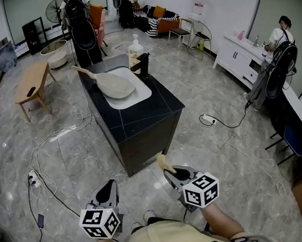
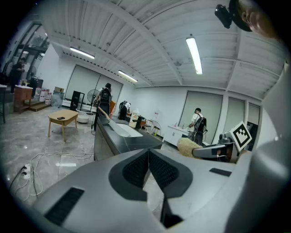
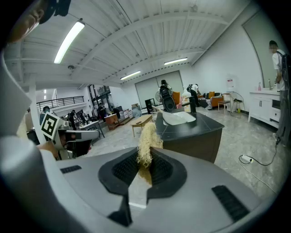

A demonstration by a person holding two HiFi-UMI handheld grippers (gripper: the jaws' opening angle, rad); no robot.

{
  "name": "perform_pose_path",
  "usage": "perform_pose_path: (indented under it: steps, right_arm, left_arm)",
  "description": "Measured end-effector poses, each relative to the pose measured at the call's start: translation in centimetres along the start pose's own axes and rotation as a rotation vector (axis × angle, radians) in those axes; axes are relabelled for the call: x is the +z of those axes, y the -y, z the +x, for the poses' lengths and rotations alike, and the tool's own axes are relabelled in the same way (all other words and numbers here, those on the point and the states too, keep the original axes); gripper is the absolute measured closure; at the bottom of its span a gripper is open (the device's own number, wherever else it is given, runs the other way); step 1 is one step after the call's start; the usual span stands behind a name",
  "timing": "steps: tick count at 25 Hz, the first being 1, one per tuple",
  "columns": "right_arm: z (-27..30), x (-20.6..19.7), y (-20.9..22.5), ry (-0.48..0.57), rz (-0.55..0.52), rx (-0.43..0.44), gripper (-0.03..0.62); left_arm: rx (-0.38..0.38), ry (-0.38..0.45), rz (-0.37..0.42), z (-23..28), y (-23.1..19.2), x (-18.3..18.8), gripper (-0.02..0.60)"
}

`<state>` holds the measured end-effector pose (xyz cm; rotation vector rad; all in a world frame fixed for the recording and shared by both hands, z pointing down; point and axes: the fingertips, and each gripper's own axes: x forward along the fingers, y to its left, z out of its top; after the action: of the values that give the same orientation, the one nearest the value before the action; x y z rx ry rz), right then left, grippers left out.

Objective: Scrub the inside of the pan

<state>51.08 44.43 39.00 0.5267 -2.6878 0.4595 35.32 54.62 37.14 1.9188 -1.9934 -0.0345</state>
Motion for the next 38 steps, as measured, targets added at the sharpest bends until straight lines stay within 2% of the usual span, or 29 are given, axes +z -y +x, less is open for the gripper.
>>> perform_pose_path:
  steps: [5,9,16,23,33,38]
  right_arm:
    - [1.0,0.2,0.7,0.0,0.005,0.018,0.542]
    - [1.8,0.4,1.4,-0.001,0.015,0.039,0.541]
    - [3.0,0.9,3.0,-0.003,0.028,0.068,0.54]
    - [4.8,1.6,4.2,-0.007,0.023,0.092,0.54]
    - [8.8,1.9,2.3,-0.042,0.025,0.147,0.54]
    - [11.5,2.1,1.5,-0.075,0.03,0.146,0.54]
  left_arm:
    - [-0.026,0.006,-0.042,1.1,0.3,0.9,0.566]
    - [-0.028,-0.014,-0.025,2.6,0.7,1.1,0.566]
    - [0.009,-0.042,-0.009,4.5,0.3,0.9,0.566]
    - [0.044,-0.032,0.002,5.3,-0.7,1.3,0.566]
    - [0.104,-0.061,-0.018,5.0,-4.5,0.9,0.566]
    - [0.123,-0.063,-0.066,5.5,-7.6,0.7,0.567]
